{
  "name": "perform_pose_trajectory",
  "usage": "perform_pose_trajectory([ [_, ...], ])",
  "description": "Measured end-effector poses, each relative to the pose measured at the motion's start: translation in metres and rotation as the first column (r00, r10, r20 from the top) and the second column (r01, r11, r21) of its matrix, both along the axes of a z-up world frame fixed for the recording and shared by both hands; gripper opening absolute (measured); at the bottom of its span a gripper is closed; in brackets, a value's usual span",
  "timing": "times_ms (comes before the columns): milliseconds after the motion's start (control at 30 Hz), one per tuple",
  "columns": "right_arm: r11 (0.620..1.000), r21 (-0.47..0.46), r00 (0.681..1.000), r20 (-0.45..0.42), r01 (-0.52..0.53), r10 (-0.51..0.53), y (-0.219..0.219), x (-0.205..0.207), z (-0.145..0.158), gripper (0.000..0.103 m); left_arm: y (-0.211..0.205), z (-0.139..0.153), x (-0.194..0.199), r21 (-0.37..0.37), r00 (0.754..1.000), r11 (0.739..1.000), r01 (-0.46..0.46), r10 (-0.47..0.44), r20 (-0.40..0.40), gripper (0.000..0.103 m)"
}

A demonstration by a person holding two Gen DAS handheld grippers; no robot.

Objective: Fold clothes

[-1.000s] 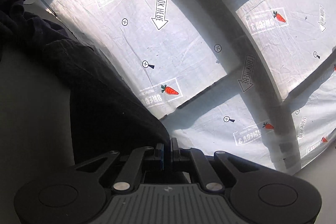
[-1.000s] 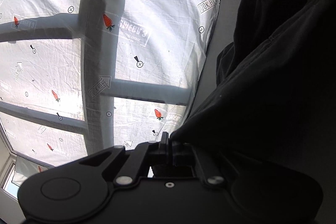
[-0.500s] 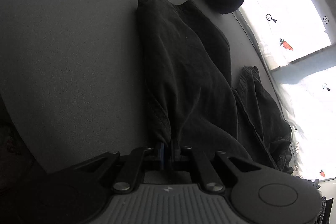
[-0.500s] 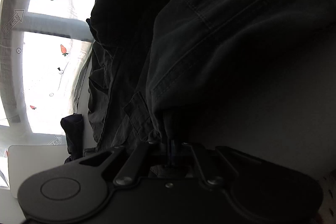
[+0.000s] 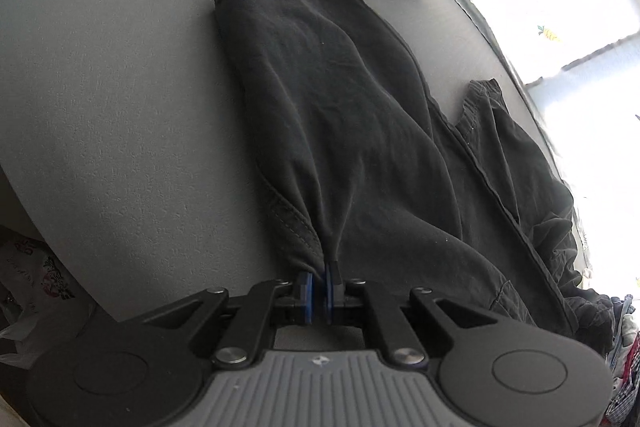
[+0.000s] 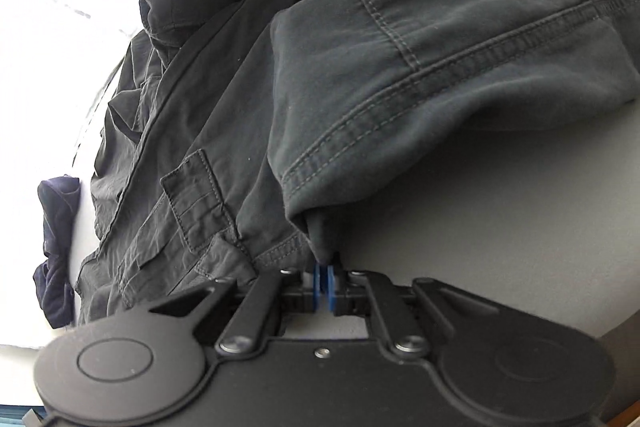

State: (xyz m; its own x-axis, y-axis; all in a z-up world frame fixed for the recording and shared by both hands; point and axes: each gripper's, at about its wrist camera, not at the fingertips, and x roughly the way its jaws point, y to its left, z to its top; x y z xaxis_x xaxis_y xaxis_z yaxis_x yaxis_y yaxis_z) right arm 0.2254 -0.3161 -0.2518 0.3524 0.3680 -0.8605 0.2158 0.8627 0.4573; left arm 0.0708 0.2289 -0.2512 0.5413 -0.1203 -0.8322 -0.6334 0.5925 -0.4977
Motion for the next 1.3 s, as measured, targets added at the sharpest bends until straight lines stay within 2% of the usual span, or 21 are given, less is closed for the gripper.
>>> perform_pose_trajectory([
  [67,0.994,-0.100,0.998,0.029,-0.051,0.054,0.013,-0.001,0.014,0.010,0.004,0.003,0.001,-0.009,1.000,1.000,0.011,-0.011,0.006,0.012],
  [100,0.984,-0.158,0.995,0.047,-0.080,0.089,0.021,-0.001,0.022,0.018,0.005,0.006,0.003,-0.009,1.000,1.000,0.023,-0.023,0.005,0.013],
  [133,0.970,-0.217,0.990,0.067,-0.108,0.125,0.030,-0.002,0.031,0.023,0.006,0.009,0.006,-0.007,0.999,0.999,0.038,-0.038,0.006,0.015],
  [167,0.952,-0.274,0.983,0.088,-0.133,0.163,0.038,-0.002,0.040,0.036,0.007,0.013,0.008,-0.007,0.998,0.998,0.055,-0.055,0.008,0.015],
  [233,0.905,-0.387,0.963,0.122,-0.177,0.240,0.051,-0.003,0.058,0.039,0.010,0.021,0.010,-0.008,0.995,0.996,0.094,-0.094,0.017,0.018],
  [333,0.853,-0.485,0.939,0.160,-0.194,0.305,0.076,-0.006,0.079,0.052,0.018,0.033,0.010,-0.023,0.986,0.986,0.165,-0.164,0.037,0.023],
  [400,0.830,-0.525,0.929,0.178,-0.189,0.324,0.090,-0.005,0.083,0.067,0.025,0.038,0.008,-0.044,0.978,0.978,0.203,-0.200,0.059,0.023],
  [433,0.815,-0.548,0.928,0.173,-0.189,0.331,0.098,-0.004,0.083,0.071,0.030,0.039,0.007,-0.062,0.974,0.973,0.222,-0.218,0.069,0.023],
  [467,0.798,-0.572,0.927,0.165,-0.190,0.338,0.107,-0.002,0.082,0.075,0.034,0.040,0.006,-0.077,0.970,0.968,0.238,-0.232,0.078,0.023],
  [567,0.765,-0.620,0.946,0.110,-0.175,0.305,0.120,0.002,0.082,0.075,0.046,0.032,0.004,-0.139,0.964,0.956,0.260,-0.249,0.093,0.023],
  [667,0.768,-0.623,0.962,0.089,-0.148,0.257,0.126,0.001,0.086,0.079,0.052,0.019,0.005,-0.214,0.967,0.944,0.251,-0.237,0.093,0.026],
  [733,0.758,-0.636,0.961,0.093,-0.145,0.262,0.132,-0.001,0.092,0.081,0.058,0.017,0.002,-0.254,0.962,0.930,0.266,-0.241,0.129,0.036],
  [800,0.753,-0.643,0.953,0.118,-0.140,0.279,0.139,-0.003,0.100,0.084,0.067,0.018,-0.001,-0.271,0.960,0.925,0.266,-0.230,0.160,0.040],
  [833,0.762,-0.633,0.947,0.144,-0.137,0.289,0.142,-0.005,0.104,0.086,0.072,0.021,-0.004,-0.231,0.966,0.943,0.240,-0.208,0.155,0.041],
  [900,0.794,-0.589,0.926,0.198,-0.151,0.323,0.148,-0.004,0.105,0.098,0.084,0.029,-0.009,-0.124,0.978,0.977,0.171,-0.154,0.139,0.044],
  [967,0.806,-0.562,0.914,0.201,-0.187,0.352,0.155,0.000,0.099,0.098,0.101,0.033,-0.011,-0.060,0.985,0.993,0.106,-0.097,0.140,0.051],
  [1033,0.813,-0.537,0.913,0.175,-0.226,0.369,0.165,0.008,0.083,0.098,0.114,0.030,-0.007,-0.010,0.989,0.998,0.061,-0.060,0.136,0.066],
  [1133,0.835,-0.486,0.935,0.094,-0.257,0.343,0.174,0.020,0.053,0.099,0.126,0.016,0.008,-0.006,0.996,0.999,0.031,-0.031,0.079,0.067],
  [1200,0.855,-0.450,0.952,0.034,-0.259,0.306,0.176,0.026,0.035,0.099,0.125,0.008,0.016,-0.041,0.996,0.999,0.021,-0.018,0.093,0.067],
  [1267,0.866,-0.436,0.957,0.030,-0.246,0.287,0.173,0.027,0.029,0.099,0.115,0.003,0.024,-0.039,0.993,0.999,0.012,-0.007,0.114,0.065],
  [1300,0.870,-0.430,0.960,0.031,-0.239,0.279,0.171,0.026,0.027,0.099,0.108,0.003,0.028,-0.010,0.993,1.000,0.009,-0.007,0.118,0.057],
])
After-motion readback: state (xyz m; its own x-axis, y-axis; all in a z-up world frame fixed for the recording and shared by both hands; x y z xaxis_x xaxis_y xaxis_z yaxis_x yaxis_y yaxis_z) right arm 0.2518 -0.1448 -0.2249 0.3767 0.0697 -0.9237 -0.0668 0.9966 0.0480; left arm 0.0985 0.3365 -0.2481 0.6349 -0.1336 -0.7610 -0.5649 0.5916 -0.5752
